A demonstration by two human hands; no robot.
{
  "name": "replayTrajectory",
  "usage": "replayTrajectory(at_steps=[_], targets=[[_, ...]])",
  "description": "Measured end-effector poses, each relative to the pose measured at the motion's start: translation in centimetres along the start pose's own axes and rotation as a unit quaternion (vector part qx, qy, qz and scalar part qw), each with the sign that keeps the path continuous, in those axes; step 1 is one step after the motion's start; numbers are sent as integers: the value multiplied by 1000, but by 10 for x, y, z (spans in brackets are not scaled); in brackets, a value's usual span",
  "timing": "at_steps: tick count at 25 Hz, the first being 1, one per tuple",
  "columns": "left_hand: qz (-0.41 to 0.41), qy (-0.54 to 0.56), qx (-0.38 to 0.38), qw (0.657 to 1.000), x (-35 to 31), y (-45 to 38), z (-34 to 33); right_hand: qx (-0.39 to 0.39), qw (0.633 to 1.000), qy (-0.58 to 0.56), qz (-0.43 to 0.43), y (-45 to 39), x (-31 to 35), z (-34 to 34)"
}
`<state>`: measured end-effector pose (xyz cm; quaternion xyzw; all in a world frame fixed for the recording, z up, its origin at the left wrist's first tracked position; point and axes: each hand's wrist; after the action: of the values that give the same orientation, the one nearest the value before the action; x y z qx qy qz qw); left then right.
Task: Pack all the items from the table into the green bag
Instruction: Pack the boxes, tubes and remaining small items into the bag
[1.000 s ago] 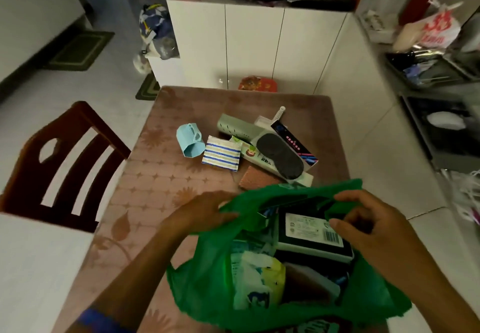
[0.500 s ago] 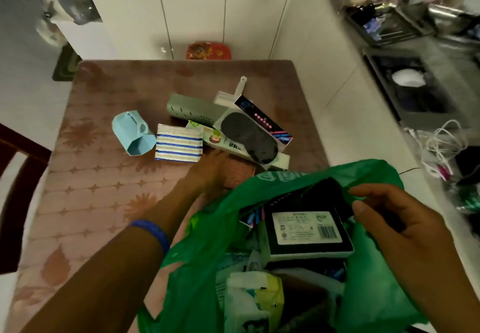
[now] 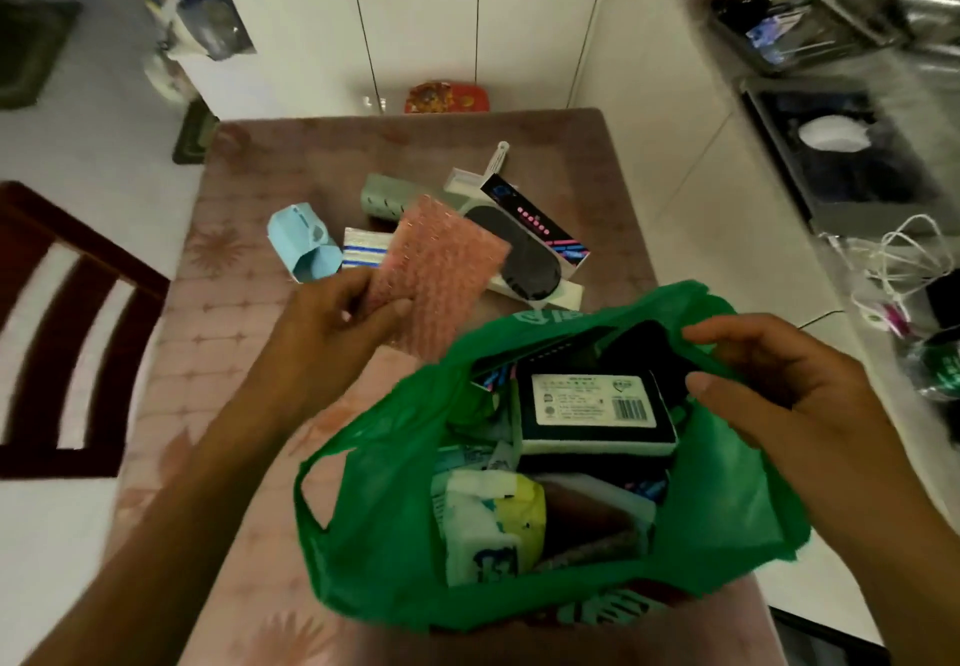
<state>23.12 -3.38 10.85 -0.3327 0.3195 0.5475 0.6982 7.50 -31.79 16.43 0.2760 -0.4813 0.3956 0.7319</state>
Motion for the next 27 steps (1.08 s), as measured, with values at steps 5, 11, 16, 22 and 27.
replayTrajectory(at_steps=[5, 11, 16, 22, 27], targets=[[-143, -121, 193, 963, -58, 88, -42, -17, 998, -58, 26, 0, 11, 13], [-13, -61, 48, 997, -61, 80, -77, -9, 995, -104, 3, 1, 7, 26], [-6, -119, -49, 992, -45, -23, -121, -35, 996, -78, -3, -14, -10, 26], [-190, -438, 161, 864, 36, -129, -227, -73, 996, -53, -11, -36, -35, 24], [-229, -422, 120, 869, 82, -133, -241, -89, 996, -20, -24, -39, -50, 37]])
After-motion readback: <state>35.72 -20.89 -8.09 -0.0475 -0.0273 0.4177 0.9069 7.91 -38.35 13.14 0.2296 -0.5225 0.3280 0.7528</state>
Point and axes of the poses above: each hand's wrist, its own y-axis away from the middle knuckle, its own z-axis out of the back of the hand, x = y × z, and after that the axes turned 12 degrees about -x, right-handed
